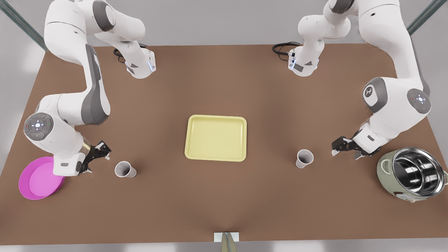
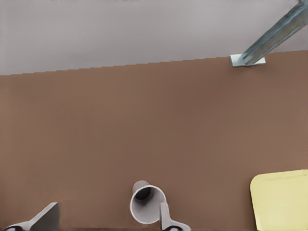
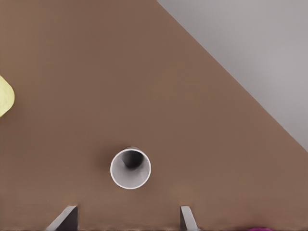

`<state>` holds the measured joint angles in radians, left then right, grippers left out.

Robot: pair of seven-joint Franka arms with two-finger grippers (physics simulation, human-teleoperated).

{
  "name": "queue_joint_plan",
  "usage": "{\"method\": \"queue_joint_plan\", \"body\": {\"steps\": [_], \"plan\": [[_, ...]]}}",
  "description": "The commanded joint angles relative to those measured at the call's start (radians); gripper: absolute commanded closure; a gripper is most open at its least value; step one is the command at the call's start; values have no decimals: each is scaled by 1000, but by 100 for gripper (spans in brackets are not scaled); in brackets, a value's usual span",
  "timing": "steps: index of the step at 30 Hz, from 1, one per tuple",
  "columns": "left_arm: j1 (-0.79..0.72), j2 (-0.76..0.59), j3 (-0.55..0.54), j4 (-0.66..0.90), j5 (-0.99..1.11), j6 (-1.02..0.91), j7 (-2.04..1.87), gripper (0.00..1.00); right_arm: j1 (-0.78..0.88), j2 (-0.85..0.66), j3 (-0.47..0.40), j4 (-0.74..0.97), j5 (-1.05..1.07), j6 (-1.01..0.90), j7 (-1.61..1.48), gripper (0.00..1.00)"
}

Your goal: Use the left arm to pick up the white IKEA cup from the tray and place it on the middle-left position; use the right arm to pick up the white IKEA cup from the tray and place it on the middle-right position

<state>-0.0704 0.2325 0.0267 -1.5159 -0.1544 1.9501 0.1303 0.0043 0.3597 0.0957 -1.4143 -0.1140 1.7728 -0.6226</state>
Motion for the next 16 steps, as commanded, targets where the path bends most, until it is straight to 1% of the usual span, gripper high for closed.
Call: {"method": "queue_joint_plan", "body": {"steps": [1,2,3,5,6,9,16], "plan": [[-5,-50,2,39,21,-323,-190,0,-38,-128,-2,-216,-9,20,319,0],[-5,-120,1,-47,39,-252,-184,0,-47,-139,-1,-241,14,49,323,0],[-5,-229,-1,-210,59,-120,-107,0,-46,-156,1,-287,17,86,337,0],[-3,-180,4,-196,61,-122,-109,0,-47,-153,1,-287,17,85,337,0],[-3,-179,4,-193,61,-122,-109,0,-47,-153,1,-287,17,85,337,0],[-6,-133,4,-132,59,-120,-109,0,-47,-150,1,-284,17,82,336,0],[-6,-125,4,-130,61,-122,-109,0,-49,-148,-4,-279,14,76,337,0]]}}
